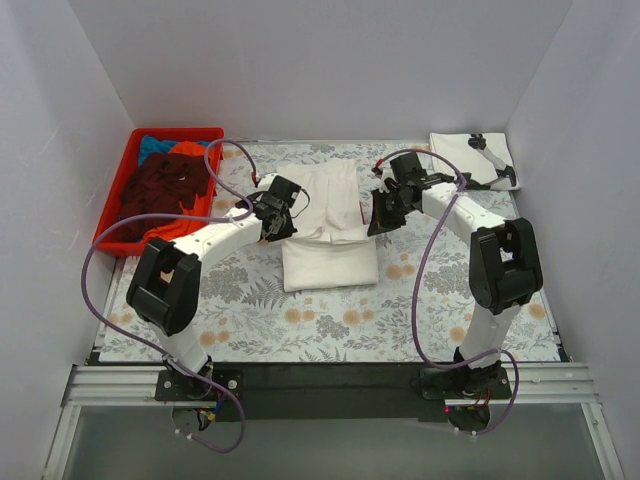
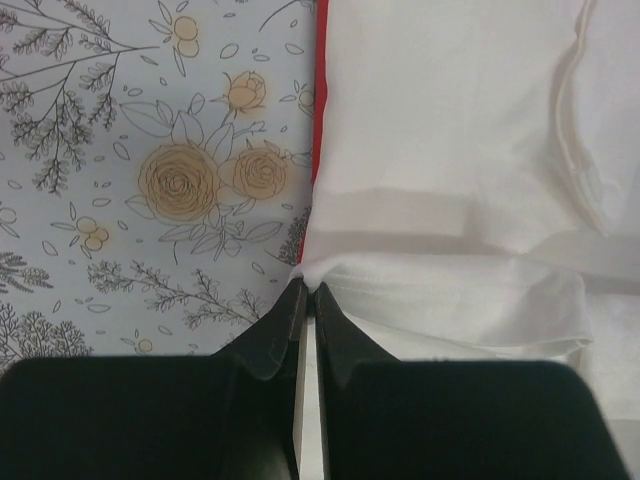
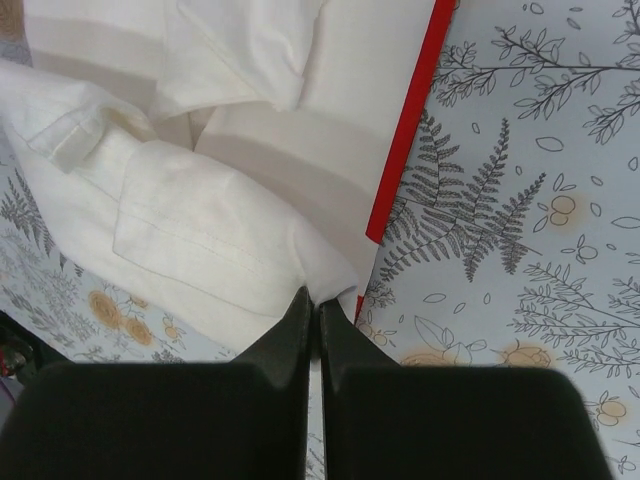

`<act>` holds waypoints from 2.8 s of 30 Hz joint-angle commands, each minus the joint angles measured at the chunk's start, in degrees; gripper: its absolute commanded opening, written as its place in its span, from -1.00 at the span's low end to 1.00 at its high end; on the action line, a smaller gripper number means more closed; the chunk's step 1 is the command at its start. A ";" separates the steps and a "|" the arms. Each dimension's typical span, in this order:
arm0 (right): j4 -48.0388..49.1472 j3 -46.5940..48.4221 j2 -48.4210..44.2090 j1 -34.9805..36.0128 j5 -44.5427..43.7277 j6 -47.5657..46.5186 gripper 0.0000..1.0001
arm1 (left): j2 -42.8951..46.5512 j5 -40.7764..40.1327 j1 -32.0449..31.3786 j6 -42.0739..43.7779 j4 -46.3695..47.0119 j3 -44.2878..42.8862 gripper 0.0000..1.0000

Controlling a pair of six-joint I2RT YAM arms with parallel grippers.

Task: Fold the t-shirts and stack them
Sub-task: Fold the tshirt

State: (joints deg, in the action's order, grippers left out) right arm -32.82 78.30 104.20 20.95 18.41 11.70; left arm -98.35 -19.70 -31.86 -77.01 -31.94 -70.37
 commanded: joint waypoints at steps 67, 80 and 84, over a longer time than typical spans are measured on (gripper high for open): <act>30.35 10.11 10.76 7.26 -8.59 4.55 -0.68 | 9.04 3.79 -15.08 -12.28 6.10 22.81 -0.24; 44.06 -11.16 3.98 7.88 23.65 8.95 -0.61 | 11.86 2.75 -15.08 -13.60 6.89 24.05 -0.24; 45.30 -7.74 9.69 8.05 26.76 9.73 -0.61 | 11.51 2.04 -14.99 -13.51 6.72 23.79 -0.24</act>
State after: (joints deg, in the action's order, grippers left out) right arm 8.10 67.22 110.72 28.93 38.37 20.14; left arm -88.79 -16.32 -46.63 -90.11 -22.92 -47.29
